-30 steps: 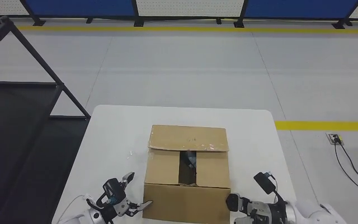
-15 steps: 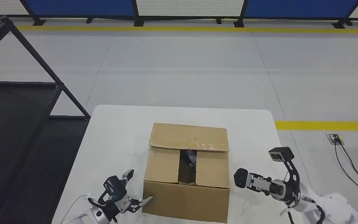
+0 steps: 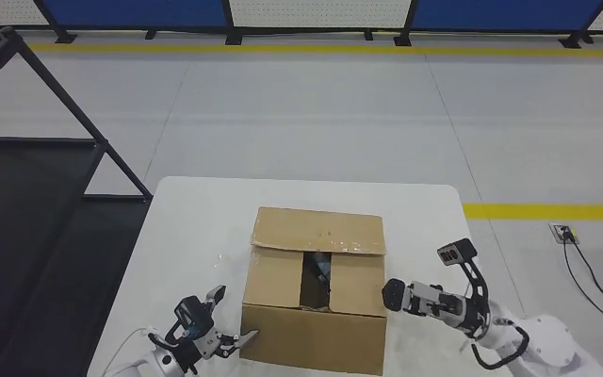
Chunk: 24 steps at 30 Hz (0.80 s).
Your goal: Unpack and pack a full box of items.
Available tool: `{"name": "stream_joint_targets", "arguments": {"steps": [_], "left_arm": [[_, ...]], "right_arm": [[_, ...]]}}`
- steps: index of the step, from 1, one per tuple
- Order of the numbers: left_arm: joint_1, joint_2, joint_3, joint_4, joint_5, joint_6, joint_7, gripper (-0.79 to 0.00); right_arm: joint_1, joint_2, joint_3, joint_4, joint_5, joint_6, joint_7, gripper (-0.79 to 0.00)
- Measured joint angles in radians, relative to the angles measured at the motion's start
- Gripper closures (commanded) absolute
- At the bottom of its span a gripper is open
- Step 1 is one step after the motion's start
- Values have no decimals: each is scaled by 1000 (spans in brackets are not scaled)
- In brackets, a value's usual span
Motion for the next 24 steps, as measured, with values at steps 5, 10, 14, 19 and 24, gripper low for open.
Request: {"name": "stream_joint_targets", "arguments": {"steps": [5, 10, 14, 19, 24], "left_arm": [[0, 0, 0, 0, 0, 0, 0, -785], [0, 0, 0, 0, 0, 0, 0, -785], [0, 0, 0, 0, 0, 0, 0, -785], [0, 0, 0, 0, 0, 0, 0, -785], [0, 0, 0, 0, 0, 0, 0, -785]], "right_arm": [[132, -35, -107, 89, -70, 99, -78, -785], [222, -67, -181, 169, -122, 142, -156, -785], [261, -88, -209, 206, -110, 130, -187, -785], [291, -108, -215, 216, -106, 108, -262, -785], [312, -124, -207, 183, -137, 91, -371, -785]]}}
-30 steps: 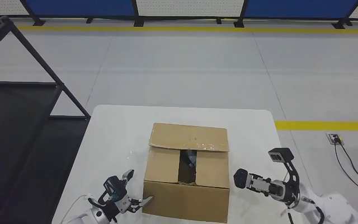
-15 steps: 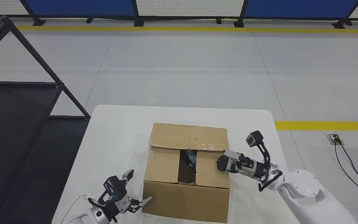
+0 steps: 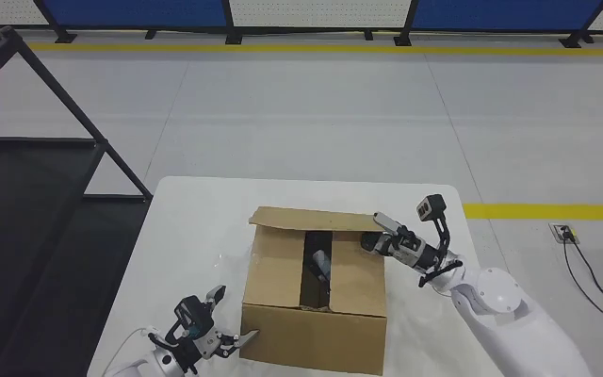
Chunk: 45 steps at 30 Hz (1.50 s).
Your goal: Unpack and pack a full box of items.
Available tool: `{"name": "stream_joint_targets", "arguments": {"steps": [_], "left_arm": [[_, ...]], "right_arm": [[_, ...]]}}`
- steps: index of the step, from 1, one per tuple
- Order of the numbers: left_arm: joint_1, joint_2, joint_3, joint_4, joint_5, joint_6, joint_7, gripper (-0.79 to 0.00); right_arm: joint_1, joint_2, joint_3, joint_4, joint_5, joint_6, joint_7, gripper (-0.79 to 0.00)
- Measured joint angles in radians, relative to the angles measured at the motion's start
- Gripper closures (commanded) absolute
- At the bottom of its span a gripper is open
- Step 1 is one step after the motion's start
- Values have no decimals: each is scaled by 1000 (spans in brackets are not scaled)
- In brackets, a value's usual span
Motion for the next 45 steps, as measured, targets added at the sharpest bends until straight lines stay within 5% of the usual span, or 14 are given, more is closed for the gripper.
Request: {"name": "stream_joint_targets", "arguments": {"steps": [6, 21, 29, 35, 45], "left_arm": [[0, 0, 0, 0, 0, 0, 0, -785], [0, 0, 0, 0, 0, 0, 0, -785], [0, 0, 0, 0, 0, 0, 0, -785], [0, 0, 0, 0, 0, 0, 0, -785], [0, 0, 0, 0, 0, 0, 0, -785]], "right_arm": [[51, -24, -19, -5, -54, 18, -111, -785], [53, -25, -20, -6, -57, 21, -114, -785], [143, -72, -93, -11, -202, 158, -336, -785], [240, -124, -173, 114, -250, 229, -435, -785], [371, -198, -252, 368, -219, 276, -330, -785]]}}
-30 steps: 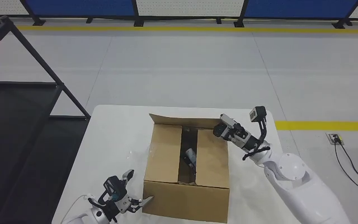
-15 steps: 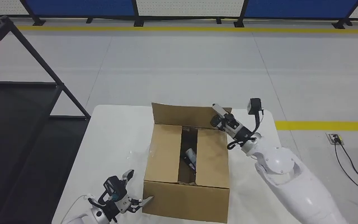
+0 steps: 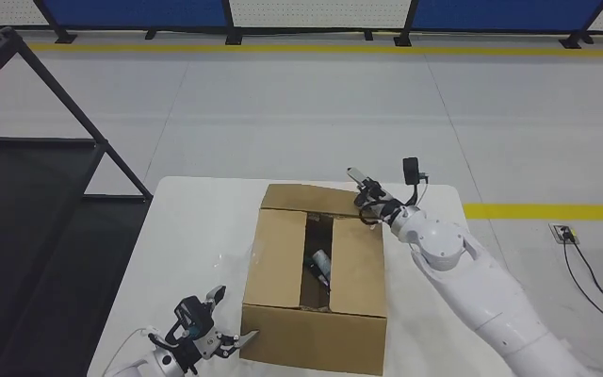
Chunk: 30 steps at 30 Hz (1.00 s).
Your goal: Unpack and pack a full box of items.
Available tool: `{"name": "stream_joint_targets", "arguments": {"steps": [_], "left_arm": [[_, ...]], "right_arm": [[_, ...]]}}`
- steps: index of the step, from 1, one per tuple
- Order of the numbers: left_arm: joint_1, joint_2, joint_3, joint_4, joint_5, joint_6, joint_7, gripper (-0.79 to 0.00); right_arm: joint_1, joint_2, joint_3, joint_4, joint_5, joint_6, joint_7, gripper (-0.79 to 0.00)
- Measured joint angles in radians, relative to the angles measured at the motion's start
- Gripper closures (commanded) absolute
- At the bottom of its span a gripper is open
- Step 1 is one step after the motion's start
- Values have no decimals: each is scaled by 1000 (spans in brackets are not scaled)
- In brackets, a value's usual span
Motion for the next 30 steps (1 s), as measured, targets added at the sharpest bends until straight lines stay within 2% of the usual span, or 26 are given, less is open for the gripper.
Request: {"name": "stream_joint_targets", "arguments": {"steps": [10, 19, 24, 30], "left_arm": [[0, 0, 0, 0, 0, 0, 0, -785], [0, 0, 0, 0, 0, 0, 0, -785], [0, 0, 0, 0, 0, 0, 0, -785], [17, 1, -20, -27, -38, 32, 34, -785]], "right_arm": [[58, -41, -1, 134, 10, -14, 85, -785], [80, -63, 18, 170, -6, -30, 106, -785], [63, -60, 61, 141, 21, -93, 158, -785], [-11, -33, 139, 9, 62, -185, 330, -785]]}}
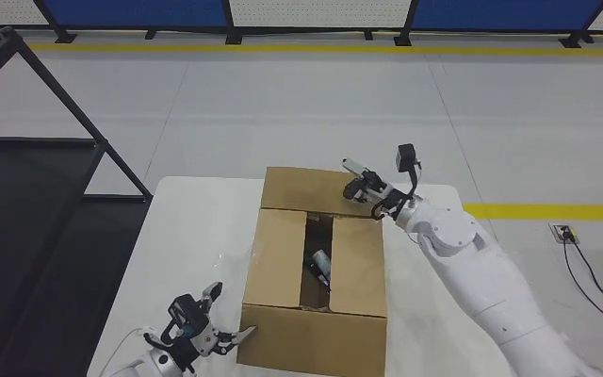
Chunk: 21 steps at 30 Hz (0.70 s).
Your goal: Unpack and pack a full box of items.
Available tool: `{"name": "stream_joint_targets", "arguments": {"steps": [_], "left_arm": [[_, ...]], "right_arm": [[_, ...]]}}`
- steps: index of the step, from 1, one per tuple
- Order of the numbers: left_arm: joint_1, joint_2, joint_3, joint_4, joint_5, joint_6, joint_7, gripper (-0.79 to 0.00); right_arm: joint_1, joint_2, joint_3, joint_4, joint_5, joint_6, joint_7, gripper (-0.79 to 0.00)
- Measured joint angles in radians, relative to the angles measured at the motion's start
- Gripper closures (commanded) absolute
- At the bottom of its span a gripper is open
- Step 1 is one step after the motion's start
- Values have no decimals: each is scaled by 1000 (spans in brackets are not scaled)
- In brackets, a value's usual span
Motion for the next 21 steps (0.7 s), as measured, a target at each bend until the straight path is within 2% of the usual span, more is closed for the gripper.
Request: {"name": "stream_joint_targets", "arguments": {"steps": [4, 10, 15, 21], "left_arm": [[30, 2, -24, -26, -73, -23, 44, -785], [57, 4, -64, -45, -128, -13, 92, -785], [67, 6, -106, -33, -132, 33, 107, -785], [62, 6, -122, -2, -148, 70, 96, -785]], "right_arm": [[-53, 22, 37, -99, 7, 30, 181, -785], [-73, 29, 26, -151, -52, 118, 301, -785], [-66, 20, -12, -154, -114, 151, 307, -785], [-43, -6, -56, -108, -102, 181, 285, -785]]}}
